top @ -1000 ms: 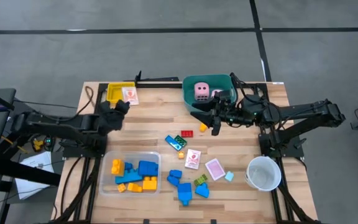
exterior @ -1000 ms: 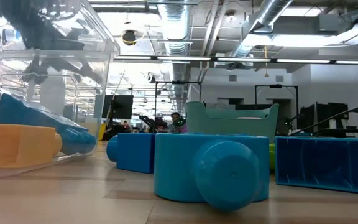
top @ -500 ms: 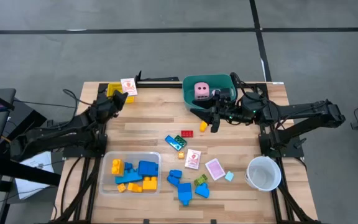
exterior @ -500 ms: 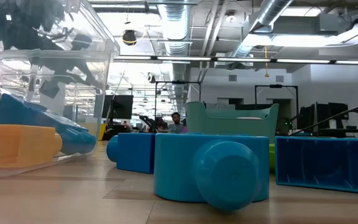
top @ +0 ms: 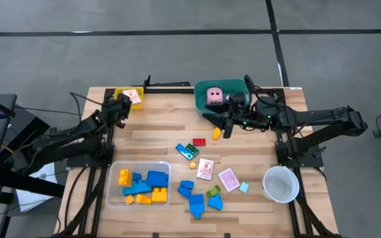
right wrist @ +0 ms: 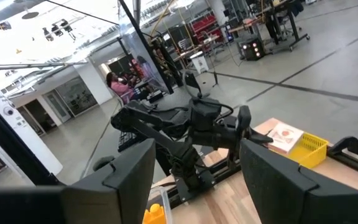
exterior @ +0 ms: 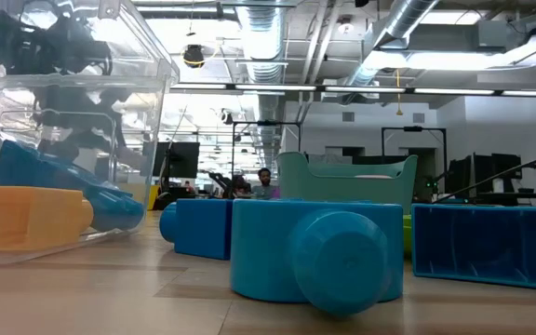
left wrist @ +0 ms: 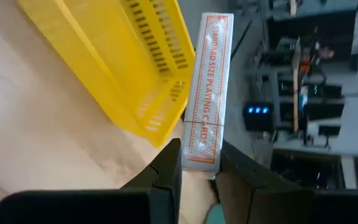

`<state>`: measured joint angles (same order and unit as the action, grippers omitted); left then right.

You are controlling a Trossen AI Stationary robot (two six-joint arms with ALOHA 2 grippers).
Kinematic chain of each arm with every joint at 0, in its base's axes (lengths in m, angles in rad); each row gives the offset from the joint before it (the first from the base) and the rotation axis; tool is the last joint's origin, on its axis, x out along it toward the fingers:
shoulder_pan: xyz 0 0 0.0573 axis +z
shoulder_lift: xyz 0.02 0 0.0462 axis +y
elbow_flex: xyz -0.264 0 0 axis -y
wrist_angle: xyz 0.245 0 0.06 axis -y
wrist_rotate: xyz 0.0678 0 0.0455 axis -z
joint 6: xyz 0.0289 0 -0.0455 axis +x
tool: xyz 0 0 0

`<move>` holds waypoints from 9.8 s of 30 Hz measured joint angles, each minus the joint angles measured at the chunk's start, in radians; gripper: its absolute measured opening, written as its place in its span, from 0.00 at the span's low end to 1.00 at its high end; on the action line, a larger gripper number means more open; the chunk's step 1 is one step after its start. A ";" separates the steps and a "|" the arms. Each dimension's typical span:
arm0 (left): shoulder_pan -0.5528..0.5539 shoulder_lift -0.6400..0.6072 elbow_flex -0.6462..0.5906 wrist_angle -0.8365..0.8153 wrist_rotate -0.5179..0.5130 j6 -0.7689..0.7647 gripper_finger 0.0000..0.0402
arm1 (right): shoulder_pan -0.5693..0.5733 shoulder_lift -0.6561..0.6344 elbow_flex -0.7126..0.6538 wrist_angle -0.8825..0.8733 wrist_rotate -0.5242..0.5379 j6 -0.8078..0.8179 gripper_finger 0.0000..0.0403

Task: Pick & Place Toys
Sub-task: Put the orange playing card into the yellow bin, then put the red game piece into the transparent bin

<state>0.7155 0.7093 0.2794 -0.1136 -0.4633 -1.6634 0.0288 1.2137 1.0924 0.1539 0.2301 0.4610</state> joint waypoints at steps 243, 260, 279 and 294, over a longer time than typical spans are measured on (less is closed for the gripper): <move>-0.688 0.019 0.072 1.079 0.077 1.281 0.71 | -0.080 0.608 -0.282 -0.014 -0.169 -0.104 0.36; -0.688 0.019 0.072 1.069 0.077 1.281 0.71 | -0.105 0.610 -0.283 0.048 -0.150 0.116 0.72; -0.688 0.019 0.072 1.045 0.095 1.281 0.71 | -0.123 0.687 -0.232 0.039 -0.114 0.074 0.72; -0.689 0.019 0.072 1.028 0.095 1.255 0.71 | -0.108 0.702 -0.086 -0.262 -0.024 -0.102 0.72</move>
<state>0.0269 0.7284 0.3515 0.9145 -0.3687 -0.4085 -0.0791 1.9153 1.0063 -0.1080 0.2064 0.3592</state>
